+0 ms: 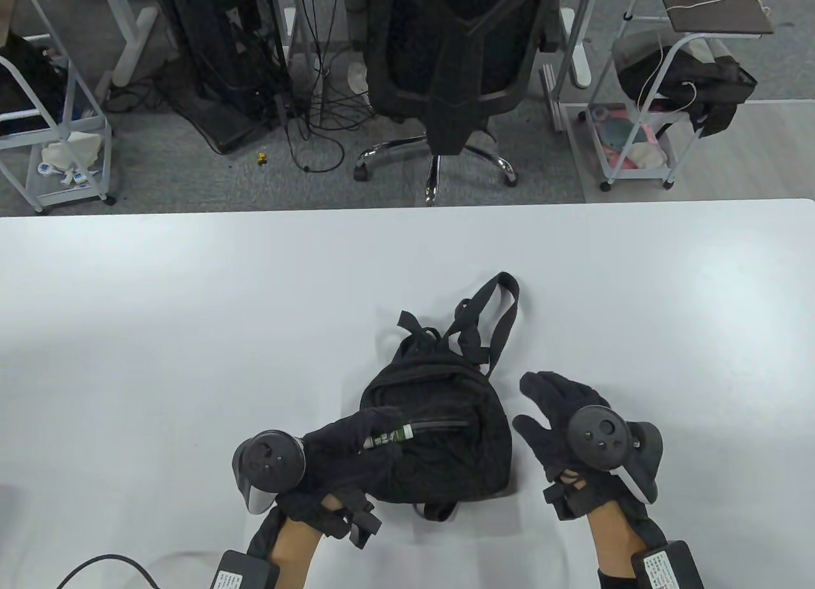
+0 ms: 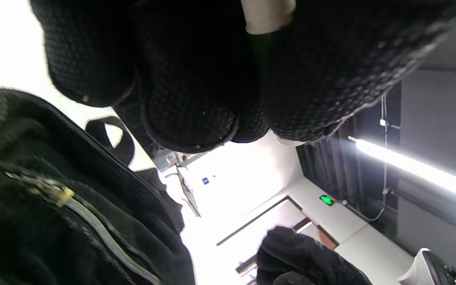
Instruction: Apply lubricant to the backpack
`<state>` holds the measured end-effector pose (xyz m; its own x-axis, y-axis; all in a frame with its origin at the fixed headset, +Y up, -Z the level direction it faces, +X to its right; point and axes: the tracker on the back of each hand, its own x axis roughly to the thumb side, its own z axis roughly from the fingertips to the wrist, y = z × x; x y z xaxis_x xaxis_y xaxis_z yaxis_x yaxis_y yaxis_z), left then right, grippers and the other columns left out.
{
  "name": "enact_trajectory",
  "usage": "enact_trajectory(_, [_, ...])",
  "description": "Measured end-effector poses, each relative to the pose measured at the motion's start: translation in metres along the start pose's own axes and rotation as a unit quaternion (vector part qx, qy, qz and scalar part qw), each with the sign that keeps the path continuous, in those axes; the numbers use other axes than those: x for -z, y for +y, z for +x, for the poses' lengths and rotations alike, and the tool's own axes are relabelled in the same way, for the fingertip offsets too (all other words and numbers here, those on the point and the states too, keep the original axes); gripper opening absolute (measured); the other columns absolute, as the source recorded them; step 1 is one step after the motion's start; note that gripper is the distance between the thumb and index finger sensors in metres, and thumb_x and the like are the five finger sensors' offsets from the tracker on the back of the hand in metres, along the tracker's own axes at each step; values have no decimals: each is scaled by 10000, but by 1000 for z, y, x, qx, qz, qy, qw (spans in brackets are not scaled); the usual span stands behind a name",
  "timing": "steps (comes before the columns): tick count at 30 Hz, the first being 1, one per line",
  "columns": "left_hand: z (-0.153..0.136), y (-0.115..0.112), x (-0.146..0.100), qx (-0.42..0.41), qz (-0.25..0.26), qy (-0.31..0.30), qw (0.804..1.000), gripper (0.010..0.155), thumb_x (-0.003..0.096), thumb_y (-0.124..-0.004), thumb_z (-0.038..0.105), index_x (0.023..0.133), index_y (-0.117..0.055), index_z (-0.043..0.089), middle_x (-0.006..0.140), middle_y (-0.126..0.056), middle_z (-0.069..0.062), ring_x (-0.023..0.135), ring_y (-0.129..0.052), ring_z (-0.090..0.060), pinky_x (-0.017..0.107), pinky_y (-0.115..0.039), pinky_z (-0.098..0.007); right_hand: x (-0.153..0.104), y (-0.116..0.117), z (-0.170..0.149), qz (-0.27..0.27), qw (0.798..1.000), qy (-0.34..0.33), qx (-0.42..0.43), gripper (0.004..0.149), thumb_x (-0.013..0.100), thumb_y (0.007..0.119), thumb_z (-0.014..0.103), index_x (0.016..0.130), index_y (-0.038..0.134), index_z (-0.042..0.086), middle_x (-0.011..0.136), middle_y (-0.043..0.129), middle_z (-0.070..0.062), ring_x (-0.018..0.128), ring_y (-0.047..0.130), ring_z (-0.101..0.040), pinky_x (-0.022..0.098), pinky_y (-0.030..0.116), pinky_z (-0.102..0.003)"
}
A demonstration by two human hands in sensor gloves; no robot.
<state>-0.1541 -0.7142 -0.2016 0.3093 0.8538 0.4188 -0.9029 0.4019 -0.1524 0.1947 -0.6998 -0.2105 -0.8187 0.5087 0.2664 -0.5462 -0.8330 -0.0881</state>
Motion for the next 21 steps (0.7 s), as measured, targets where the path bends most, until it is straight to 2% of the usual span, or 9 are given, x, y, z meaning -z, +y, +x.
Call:
enact_trajectory(1, [0, -2, 0, -6, -4, -2, 1000, 526, 366, -1031, 364, 838, -905, 169, 747, -1021, -66, 486, -1126, -277, 499, -911, -551, -1, 5, 6, 20, 999, -30, 37, 605, 403, 975, 505, 958, 759, 398, 1018, 792, 69, 938, 880, -240, 727, 646, -583])
enact_trajectory(3, [-1, -5, 0, -8, -12, -4, 1000, 524, 367, -1028, 371, 836, -908, 170, 742, -1024, -62, 495, -1130, -279, 505, -910, -550, -2, 15, 17, 28, 993, -78, 89, 598, 401, 971, 504, 951, 766, 390, 986, 826, 67, 906, 910, -234, 709, 672, -575])
enact_trajectory(7, [-2, -13, 1, -17, -32, -5, 999, 525, 369, -1026, 373, 839, -906, 170, 742, -1025, -64, 497, -1130, -284, 505, -907, -556, -6, 28, 35, 29, 983, -117, 141, 612, 392, 971, 516, 951, 764, 378, 949, 858, 56, 850, 951, -226, 681, 708, -560])
enact_trajectory(14, [-2, -21, 2, -28, -49, -9, 998, 527, 370, -1023, 375, 840, -905, 170, 739, -1026, -61, 495, -1130, -286, 503, -907, -556, -10, 38, 45, 35, 977, -134, 162, 634, 386, 978, 519, 959, 756, 364, 923, 883, 53, 821, 979, -217, 670, 730, -544])
enact_trajectory(21, [-1, -25, 1, -36, -53, -8, 998, 524, 371, -1022, 375, 838, -906, 166, 735, -1028, -65, 490, -1131, -284, 500, -909, -555, -10, 40, 48, 34, 977, -134, 165, 578, 390, 985, 495, 919, 798, 354, 865, 924, 53, 762, 1013, -198, 656, 748, -532])
